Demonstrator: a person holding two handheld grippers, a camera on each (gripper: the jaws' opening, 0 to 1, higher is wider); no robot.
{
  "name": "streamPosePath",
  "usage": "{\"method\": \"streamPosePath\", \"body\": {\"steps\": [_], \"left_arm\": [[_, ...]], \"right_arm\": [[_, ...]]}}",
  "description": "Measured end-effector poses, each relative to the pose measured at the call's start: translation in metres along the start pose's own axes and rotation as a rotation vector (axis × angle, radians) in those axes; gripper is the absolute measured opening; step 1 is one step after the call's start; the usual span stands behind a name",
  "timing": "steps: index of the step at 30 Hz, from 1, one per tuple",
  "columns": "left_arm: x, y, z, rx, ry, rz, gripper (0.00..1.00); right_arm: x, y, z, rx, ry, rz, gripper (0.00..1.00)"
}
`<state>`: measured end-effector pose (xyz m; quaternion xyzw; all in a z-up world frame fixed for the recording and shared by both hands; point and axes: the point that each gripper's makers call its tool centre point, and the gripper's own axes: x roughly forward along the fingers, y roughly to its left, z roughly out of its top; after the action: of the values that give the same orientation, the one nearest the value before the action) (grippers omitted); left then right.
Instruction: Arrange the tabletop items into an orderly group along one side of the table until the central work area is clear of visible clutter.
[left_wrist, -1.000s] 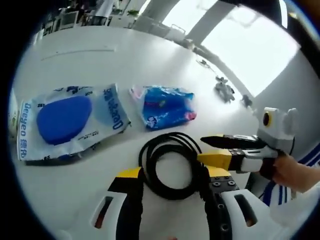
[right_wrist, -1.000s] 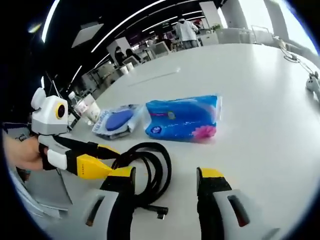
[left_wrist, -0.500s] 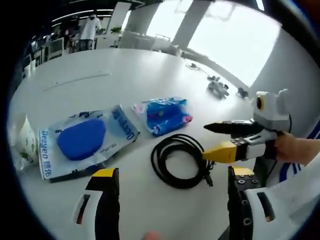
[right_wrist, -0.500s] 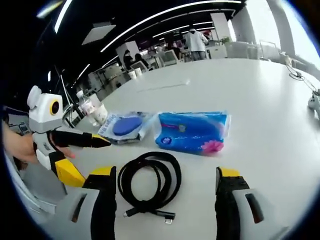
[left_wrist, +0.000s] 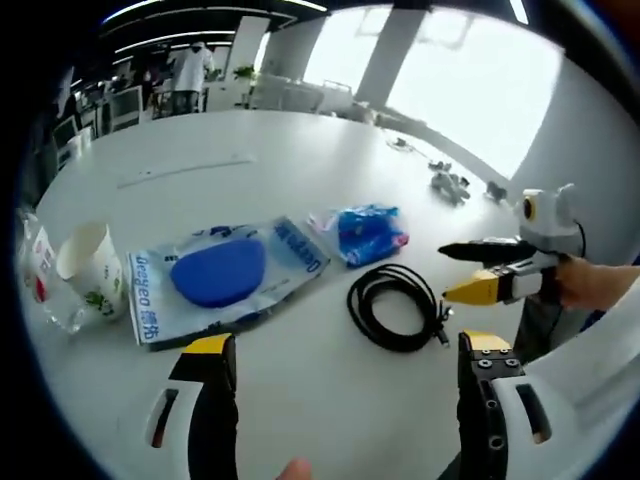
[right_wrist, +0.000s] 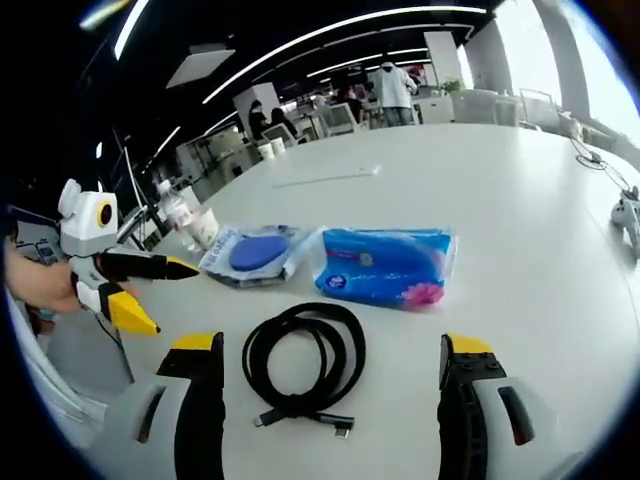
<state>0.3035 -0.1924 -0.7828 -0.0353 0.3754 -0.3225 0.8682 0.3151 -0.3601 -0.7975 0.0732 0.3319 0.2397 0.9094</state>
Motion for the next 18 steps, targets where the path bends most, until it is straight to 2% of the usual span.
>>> {"method": "streamPosePath", "body": {"steps": [4, 18], "left_arm": [[-0.014, 0.017, -0.005, -0.05, -0.019, 0.025, 0.88], [-0.058, 0.066, -0.01, -0.105, -0.073, 0.105, 0.88]], "right_arm": [[-0.002, 0.002, -0.002, -0.006, 0.005, -0.002, 0.88], [-0.01, 0.004, -0.008, 0.003, 0.01, -0.021, 0.88]]}}
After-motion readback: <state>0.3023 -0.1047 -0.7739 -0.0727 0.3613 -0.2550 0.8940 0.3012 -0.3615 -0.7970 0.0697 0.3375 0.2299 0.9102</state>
